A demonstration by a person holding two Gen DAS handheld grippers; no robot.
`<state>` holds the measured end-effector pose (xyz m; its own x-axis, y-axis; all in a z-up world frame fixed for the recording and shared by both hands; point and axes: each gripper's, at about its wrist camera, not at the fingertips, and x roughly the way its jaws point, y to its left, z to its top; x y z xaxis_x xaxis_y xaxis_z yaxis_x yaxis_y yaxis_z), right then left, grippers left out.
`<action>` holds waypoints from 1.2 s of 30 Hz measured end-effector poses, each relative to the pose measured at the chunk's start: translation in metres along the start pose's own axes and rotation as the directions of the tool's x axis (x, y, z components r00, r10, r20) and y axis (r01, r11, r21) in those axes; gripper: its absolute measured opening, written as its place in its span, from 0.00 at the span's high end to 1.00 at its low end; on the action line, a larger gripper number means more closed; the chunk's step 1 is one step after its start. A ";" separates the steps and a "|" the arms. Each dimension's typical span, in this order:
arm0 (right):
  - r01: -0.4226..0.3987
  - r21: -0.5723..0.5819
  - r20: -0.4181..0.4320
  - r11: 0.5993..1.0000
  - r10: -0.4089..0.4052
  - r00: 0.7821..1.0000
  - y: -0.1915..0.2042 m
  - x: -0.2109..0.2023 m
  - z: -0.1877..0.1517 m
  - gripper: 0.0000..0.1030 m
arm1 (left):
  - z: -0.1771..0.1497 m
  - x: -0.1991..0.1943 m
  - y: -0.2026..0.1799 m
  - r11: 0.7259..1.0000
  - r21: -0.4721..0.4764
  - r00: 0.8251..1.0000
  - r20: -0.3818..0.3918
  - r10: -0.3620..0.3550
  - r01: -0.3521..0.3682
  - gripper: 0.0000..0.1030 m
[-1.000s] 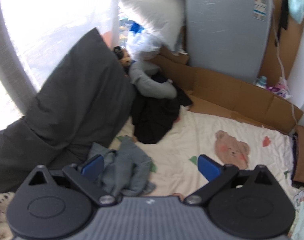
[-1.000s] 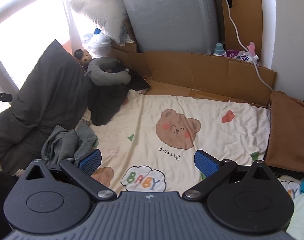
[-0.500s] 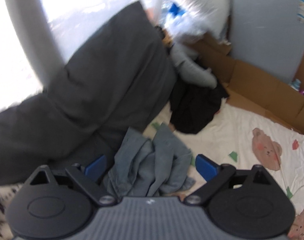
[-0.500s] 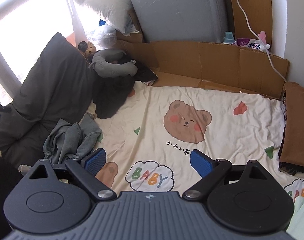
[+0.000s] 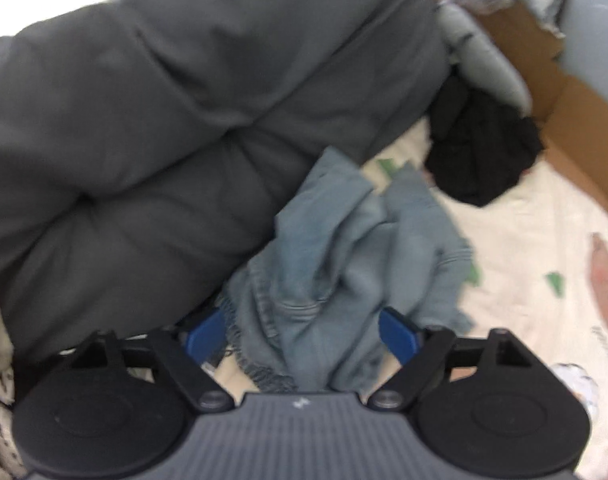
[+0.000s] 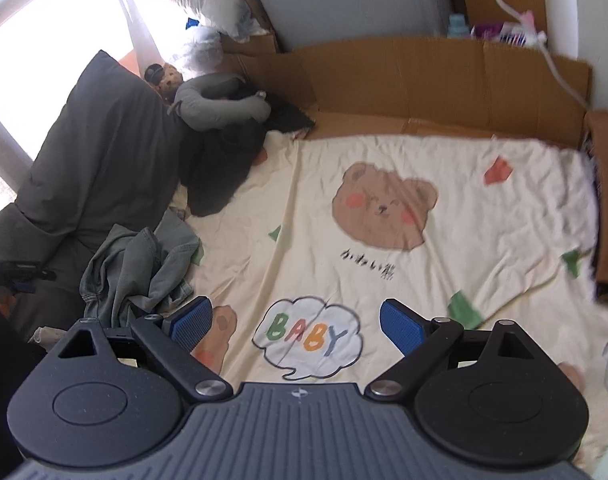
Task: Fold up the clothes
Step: 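Reach the left gripper to the crumpled light-blue jeans and grasp them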
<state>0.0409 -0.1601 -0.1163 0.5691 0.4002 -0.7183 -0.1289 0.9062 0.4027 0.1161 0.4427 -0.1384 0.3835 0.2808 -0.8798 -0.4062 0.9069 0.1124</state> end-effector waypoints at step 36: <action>-0.101 0.233 -0.195 0.967 0.148 0.969 0.017 0.183 -0.092 0.21 | -0.016 0.140 0.020 0.994 -0.064 0.990 -0.110 -0.092 0.085 0.71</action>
<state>0.0678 -0.0588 -0.2926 0.3740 0.5491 -0.7474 0.0067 0.8042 0.5943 0.1484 0.4954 -0.2670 0.3255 0.1597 -0.9320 -0.4244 0.9054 0.0069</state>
